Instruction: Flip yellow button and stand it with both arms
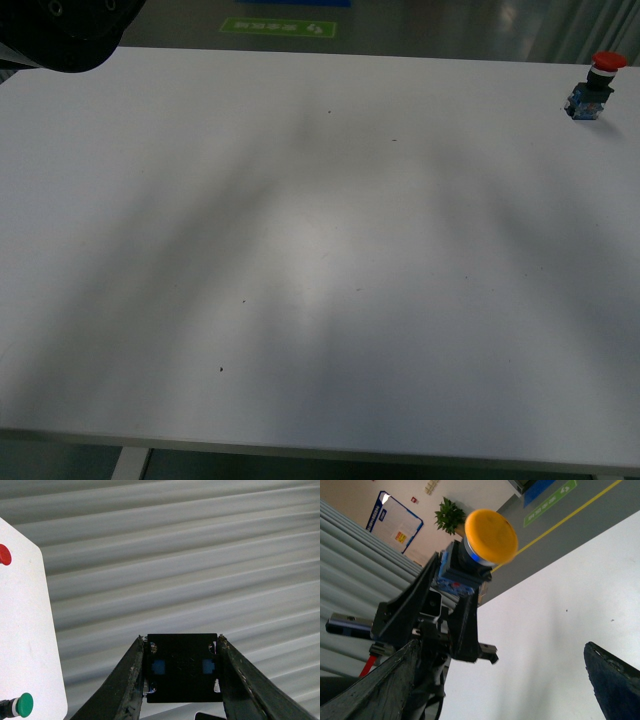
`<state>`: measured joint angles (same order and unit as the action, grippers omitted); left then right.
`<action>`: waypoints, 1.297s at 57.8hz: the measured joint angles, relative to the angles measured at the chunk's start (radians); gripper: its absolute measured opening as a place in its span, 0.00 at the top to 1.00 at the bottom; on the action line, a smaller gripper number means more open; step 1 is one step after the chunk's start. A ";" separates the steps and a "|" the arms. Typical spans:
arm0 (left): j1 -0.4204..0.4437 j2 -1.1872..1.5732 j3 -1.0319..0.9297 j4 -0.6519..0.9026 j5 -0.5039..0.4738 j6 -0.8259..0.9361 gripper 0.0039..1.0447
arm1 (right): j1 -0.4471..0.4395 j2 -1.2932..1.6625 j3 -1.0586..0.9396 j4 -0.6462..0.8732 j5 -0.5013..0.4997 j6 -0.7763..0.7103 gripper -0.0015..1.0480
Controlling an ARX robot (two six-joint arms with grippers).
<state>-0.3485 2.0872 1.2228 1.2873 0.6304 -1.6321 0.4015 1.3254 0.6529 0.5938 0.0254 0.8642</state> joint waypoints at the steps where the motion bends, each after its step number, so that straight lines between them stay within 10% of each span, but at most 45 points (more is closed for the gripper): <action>1: 0.000 0.000 0.000 0.000 0.000 0.000 0.66 | 0.000 0.005 0.009 -0.004 0.000 0.000 0.07; 60: 0.000 0.000 0.000 0.000 0.000 0.000 0.66 | -0.042 0.264 0.354 -0.095 -0.004 0.002 0.07; 75: 0.000 -0.001 0.000 0.000 0.000 0.000 0.66 | -0.073 0.290 0.390 -0.094 -0.019 0.020 0.44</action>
<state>-0.3489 2.0865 1.2228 1.2873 0.6304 -1.6321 0.3286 1.6157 1.0431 0.4995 0.0067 0.8845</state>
